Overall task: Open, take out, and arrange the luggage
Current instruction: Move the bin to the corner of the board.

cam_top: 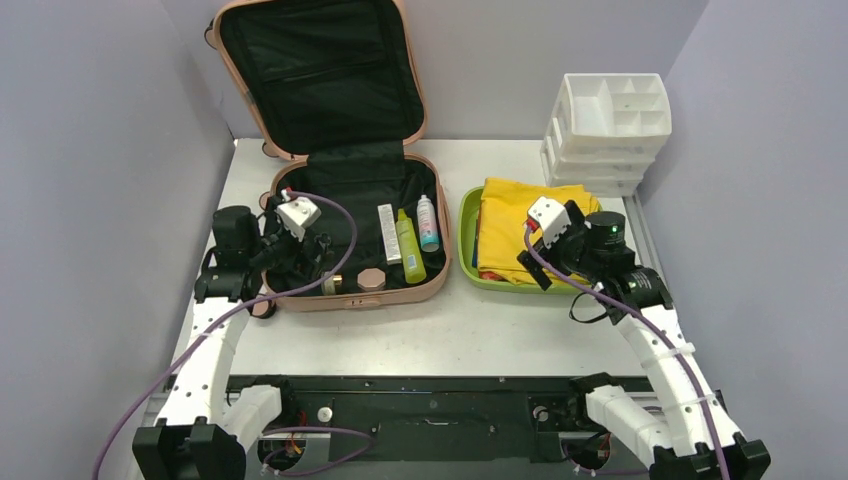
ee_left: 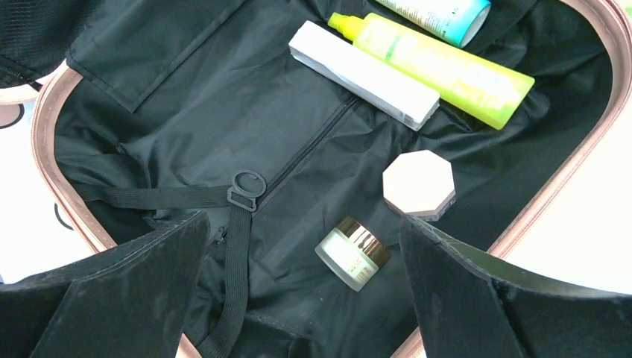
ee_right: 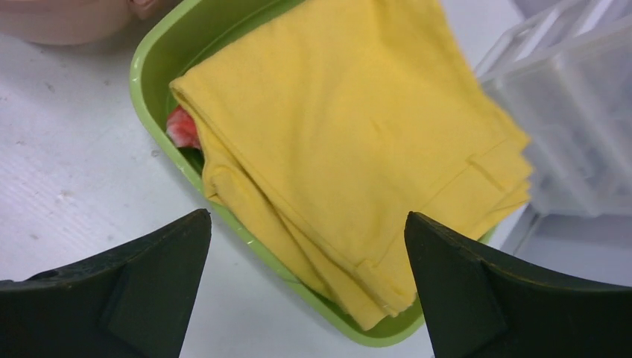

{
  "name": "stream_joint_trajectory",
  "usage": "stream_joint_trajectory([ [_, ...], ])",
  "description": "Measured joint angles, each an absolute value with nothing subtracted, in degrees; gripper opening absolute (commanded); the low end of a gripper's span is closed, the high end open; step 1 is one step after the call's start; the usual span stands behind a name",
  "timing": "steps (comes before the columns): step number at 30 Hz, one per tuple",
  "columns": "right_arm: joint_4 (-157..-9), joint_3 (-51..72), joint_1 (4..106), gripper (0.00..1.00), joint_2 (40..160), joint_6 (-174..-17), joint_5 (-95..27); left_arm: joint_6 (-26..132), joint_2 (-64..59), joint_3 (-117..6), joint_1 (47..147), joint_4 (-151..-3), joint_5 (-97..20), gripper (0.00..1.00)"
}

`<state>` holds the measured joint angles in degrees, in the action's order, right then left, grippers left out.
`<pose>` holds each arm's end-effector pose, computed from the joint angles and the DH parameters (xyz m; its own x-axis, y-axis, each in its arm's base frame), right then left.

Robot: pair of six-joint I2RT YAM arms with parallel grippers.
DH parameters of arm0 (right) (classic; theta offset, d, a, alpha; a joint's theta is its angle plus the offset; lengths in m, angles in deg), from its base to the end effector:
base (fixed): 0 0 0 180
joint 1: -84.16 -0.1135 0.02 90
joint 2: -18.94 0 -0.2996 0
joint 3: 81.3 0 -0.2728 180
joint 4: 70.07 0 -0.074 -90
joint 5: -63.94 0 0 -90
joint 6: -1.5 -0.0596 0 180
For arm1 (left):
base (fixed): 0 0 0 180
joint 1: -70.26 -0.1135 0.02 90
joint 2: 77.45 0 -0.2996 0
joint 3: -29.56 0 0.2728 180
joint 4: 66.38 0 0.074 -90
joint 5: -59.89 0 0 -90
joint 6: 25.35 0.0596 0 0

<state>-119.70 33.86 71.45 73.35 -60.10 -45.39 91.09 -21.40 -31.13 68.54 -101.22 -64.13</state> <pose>0.2053 0.0665 0.3242 -0.3246 -0.5333 -0.7812 -0.6960 0.6939 -0.1846 0.2321 -0.0264 0.3220 -0.2461 0.3618 -0.8992 0.6344 0.7615 0.1328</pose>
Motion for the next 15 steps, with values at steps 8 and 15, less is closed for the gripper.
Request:
stream_joint_trajectory([
  [8,-122.76,36.79,71.5,0.86,72.67,-42.68,-50.37,92.49,-24.06,-28.6,68.85,-102.21,-64.26,0.96],
  [15,-127.77,39.47,71.5,0.76,77.11,-30.02,-52.21,92.42,-24.04,-28.16,68.85,-102.36,-64.92,0.96],
])
